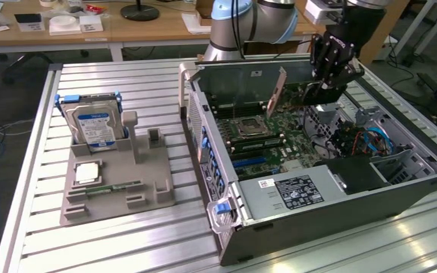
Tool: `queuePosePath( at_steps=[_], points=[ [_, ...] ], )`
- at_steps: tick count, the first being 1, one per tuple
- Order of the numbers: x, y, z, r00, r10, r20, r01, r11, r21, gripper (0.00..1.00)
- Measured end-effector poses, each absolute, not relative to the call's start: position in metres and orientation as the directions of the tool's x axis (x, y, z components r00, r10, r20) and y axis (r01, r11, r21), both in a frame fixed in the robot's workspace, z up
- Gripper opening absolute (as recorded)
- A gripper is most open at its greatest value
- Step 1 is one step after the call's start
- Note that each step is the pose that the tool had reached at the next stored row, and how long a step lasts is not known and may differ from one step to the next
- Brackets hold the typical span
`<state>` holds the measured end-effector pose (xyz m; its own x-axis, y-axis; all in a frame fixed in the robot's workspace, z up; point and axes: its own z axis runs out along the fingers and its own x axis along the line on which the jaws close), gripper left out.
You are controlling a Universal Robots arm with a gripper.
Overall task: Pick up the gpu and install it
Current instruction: 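Insert the gpu into the slot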
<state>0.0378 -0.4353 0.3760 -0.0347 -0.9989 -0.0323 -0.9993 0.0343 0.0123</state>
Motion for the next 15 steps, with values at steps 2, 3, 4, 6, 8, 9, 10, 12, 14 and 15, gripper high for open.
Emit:
queuePosePath(
  at_steps=[2, 3, 4, 6, 8, 9, 10, 12, 14, 15],
  points=[
    [0.032, -0.435, 0.376, -0.035, -0.999, -0.032, -0.999, 0.034, 0.011, 0.27],
    [0.03, -0.435, 0.376, -0.035, -0.999, -0.032, -0.999, 0.034, 0.011, 0.27],
    [0.027, -0.435, 0.376, -0.035, -0.999, -0.032, -0.999, 0.034, 0.011, 0.27],
    [0.023, -0.435, 0.376, -0.035, -0.999, -0.032, -0.999, 0.034, 0.011, 0.27],
    [0.019, -0.435, 0.375, -0.035, -0.999, -0.032, -0.999, 0.034, 0.011, 0.27],
    [0.017, -0.435, 0.376, -0.035, -0.999, -0.032, -0.999, 0.034, 0.011, 0.27],
    [0.015, -0.435, 0.376, -0.035, -0.999, -0.032, -0.999, 0.034, 0.01, 0.27],
    [0.012, -0.435, 0.375, -0.035, -0.999, -0.032, -0.999, 0.034, 0.01, 0.27],
    [0.011, -0.435, 0.375, -0.035, -0.999, -0.032, -0.999, 0.034, 0.01, 0.27],
    [0.011, -0.435, 0.375, -0.035, -0.999, -0.032, -0.999, 0.034, 0.01, 0.27]
  ],
)
